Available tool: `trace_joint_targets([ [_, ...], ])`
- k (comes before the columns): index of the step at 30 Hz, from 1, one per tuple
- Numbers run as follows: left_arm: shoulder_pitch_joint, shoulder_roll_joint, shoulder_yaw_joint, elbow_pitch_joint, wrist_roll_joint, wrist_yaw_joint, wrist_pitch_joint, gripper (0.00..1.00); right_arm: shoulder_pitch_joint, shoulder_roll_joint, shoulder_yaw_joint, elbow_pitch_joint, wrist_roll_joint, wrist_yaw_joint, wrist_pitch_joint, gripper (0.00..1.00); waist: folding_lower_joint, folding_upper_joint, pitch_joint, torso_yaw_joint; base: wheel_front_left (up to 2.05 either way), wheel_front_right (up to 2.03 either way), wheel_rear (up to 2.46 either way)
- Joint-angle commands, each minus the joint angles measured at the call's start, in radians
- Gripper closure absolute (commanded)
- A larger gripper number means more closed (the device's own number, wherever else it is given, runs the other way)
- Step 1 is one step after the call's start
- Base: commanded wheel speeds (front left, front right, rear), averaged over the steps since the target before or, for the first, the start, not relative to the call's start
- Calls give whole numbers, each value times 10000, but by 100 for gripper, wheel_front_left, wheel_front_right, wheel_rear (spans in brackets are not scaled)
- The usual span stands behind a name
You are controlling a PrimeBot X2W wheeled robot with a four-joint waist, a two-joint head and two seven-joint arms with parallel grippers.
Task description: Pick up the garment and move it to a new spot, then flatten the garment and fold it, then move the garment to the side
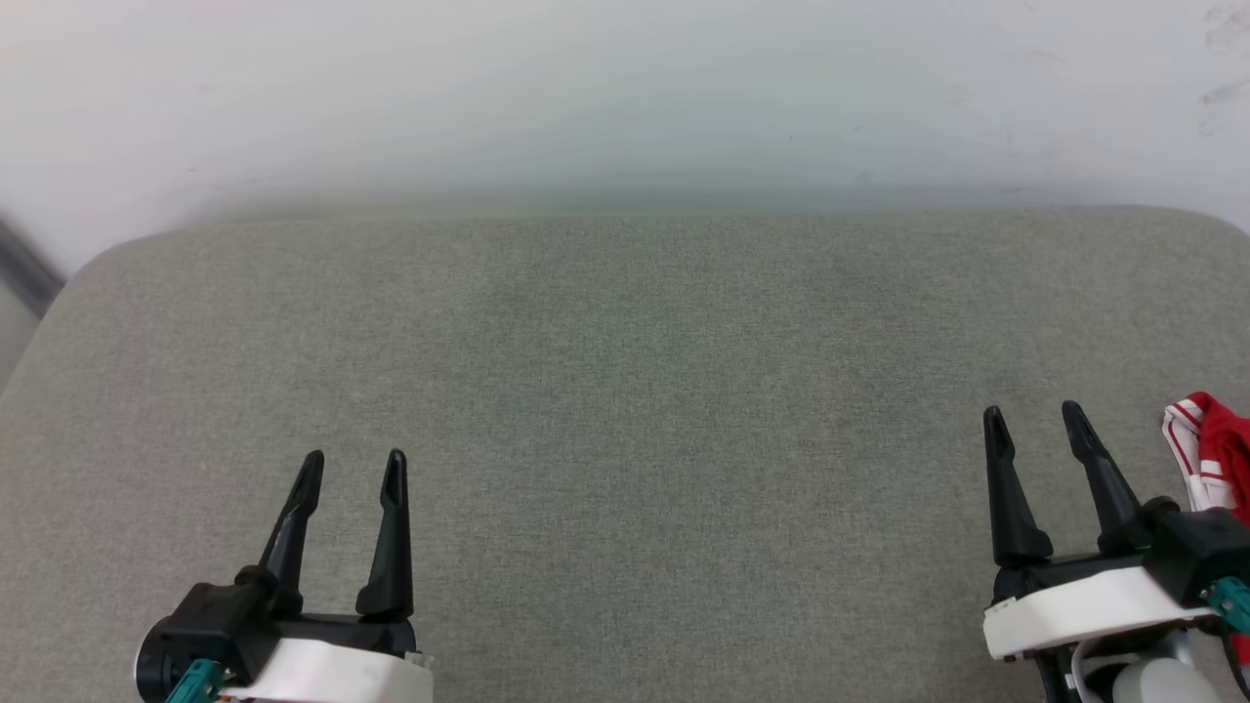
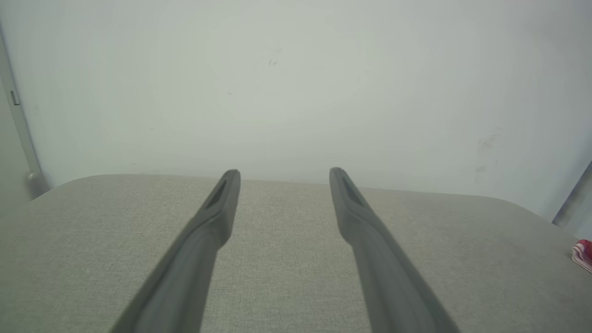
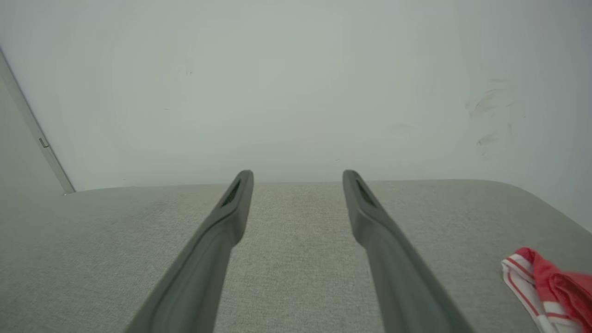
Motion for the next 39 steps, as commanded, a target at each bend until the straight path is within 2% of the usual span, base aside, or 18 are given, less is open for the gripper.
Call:
trace_joint_targets([
  [1,0,-12,48,-18,16,0,0,100,-1,1,13,9,7,0,-10,100,0,0,12,0,0,0,0],
  [5,109,-40,11,329,-91,3,58,100,218,5,27,335,96,0,58,100,1,0,11,-1,0,0,0],
  [24,-360,144,48,1025,-3704,6,772,100,25,97,-253,565,3587,0,942,100,1,0,-41,-41,0,0,0],
  [39,-652,216,117,1453,-5851,-4,1239,100,-96,154,-427,710,5706,-1,1481,100,1,0,-79,-70,0,0,0],
])
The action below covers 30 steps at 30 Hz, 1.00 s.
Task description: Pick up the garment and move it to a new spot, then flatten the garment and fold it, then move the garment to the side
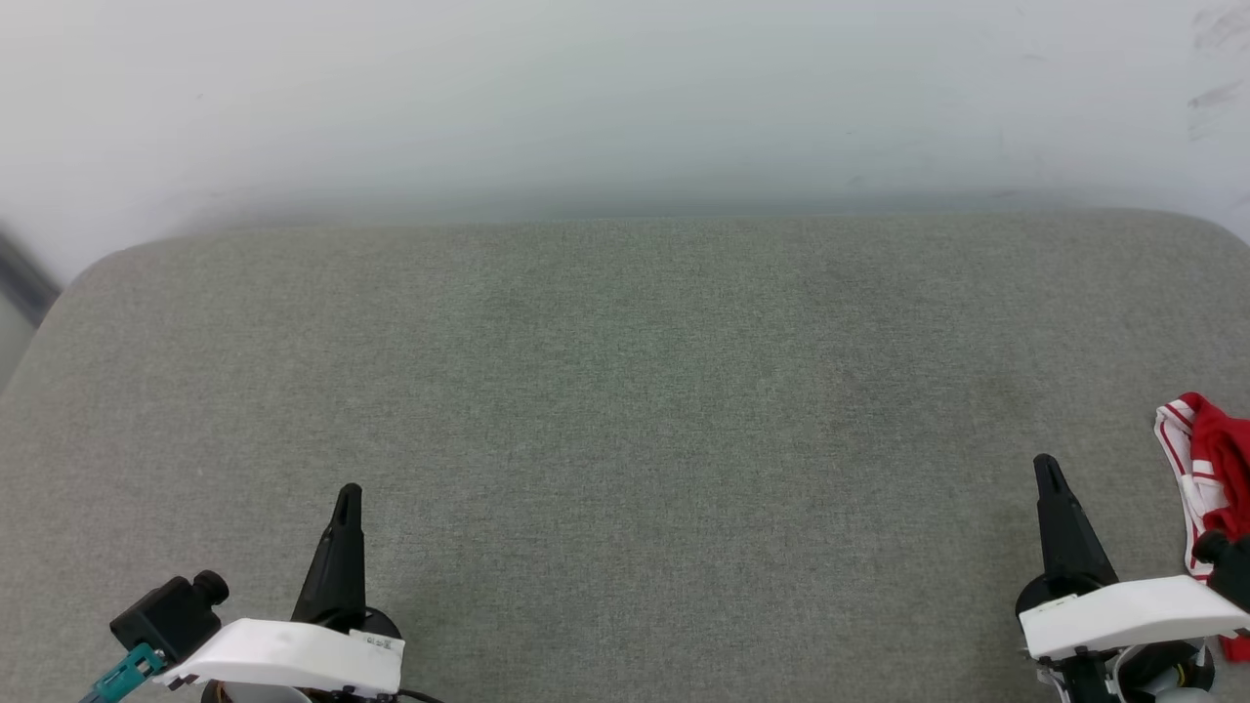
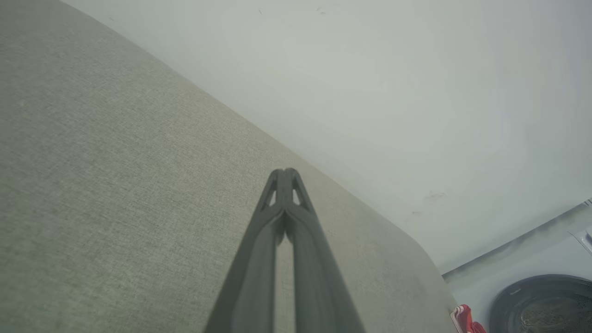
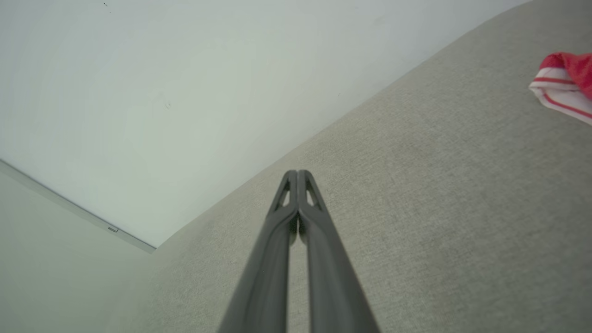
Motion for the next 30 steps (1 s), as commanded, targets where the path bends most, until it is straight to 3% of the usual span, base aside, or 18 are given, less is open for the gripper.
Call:
trace_joint_targets([
  [1,-255,62,49,-62,-290,-8,69,100,-286,19,-51,-88,303,-1,54,100,0,0,-3,-2,0,0,0],
  [30,-701,103,265,601,-3727,-16,924,100,-483,115,-334,156,3785,-1,948,100,-1,0,-81,-63,0,0,0],
])
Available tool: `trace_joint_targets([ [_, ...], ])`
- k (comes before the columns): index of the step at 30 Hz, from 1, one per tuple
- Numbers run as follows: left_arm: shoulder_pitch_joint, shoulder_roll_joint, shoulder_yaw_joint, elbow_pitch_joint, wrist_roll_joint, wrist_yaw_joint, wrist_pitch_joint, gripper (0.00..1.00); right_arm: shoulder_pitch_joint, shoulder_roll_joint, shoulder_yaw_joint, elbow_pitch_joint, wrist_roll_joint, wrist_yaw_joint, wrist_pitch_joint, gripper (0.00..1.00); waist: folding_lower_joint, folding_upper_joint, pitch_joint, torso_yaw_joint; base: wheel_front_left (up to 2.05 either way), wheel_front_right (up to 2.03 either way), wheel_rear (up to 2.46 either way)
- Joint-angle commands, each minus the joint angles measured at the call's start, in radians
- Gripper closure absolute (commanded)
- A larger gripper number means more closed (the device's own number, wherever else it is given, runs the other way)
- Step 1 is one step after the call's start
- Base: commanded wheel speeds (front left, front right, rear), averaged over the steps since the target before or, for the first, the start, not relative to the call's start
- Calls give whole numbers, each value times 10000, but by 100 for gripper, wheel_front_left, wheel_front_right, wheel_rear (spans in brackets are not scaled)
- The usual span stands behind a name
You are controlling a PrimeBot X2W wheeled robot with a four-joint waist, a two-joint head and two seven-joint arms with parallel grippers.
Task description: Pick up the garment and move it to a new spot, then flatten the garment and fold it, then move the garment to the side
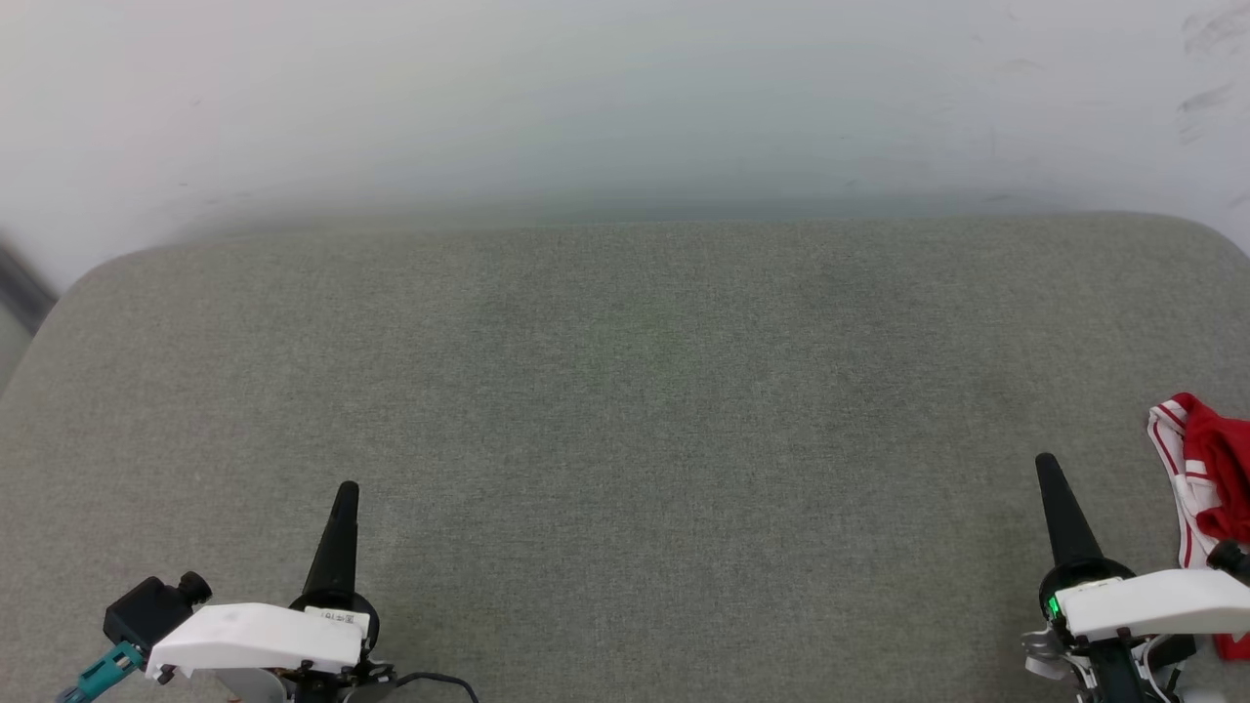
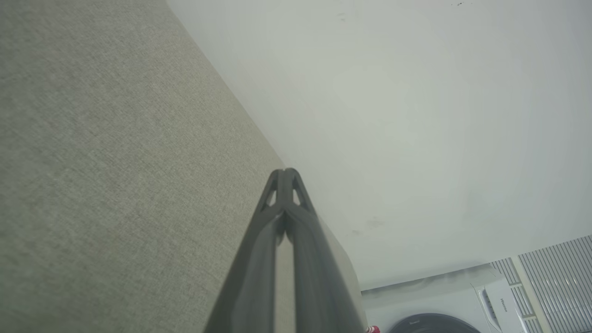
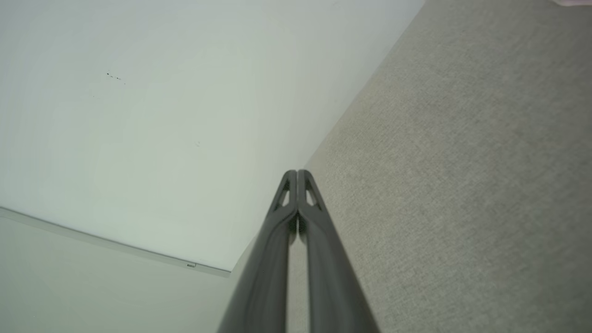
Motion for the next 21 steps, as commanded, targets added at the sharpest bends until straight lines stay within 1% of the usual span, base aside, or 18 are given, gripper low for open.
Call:
trace_joint_targets([
  [1,-241,53,42,-18,-247,-16,68,100,-282,21,-45,-49,273,1,80,100,-1,0,-4,-2,0,0,0],
  [21,-492,33,218,362,-2075,-21,584,100,-354,77,-199,92,2166,1,565,100,-1,0,-58,-44,0,0,0],
])
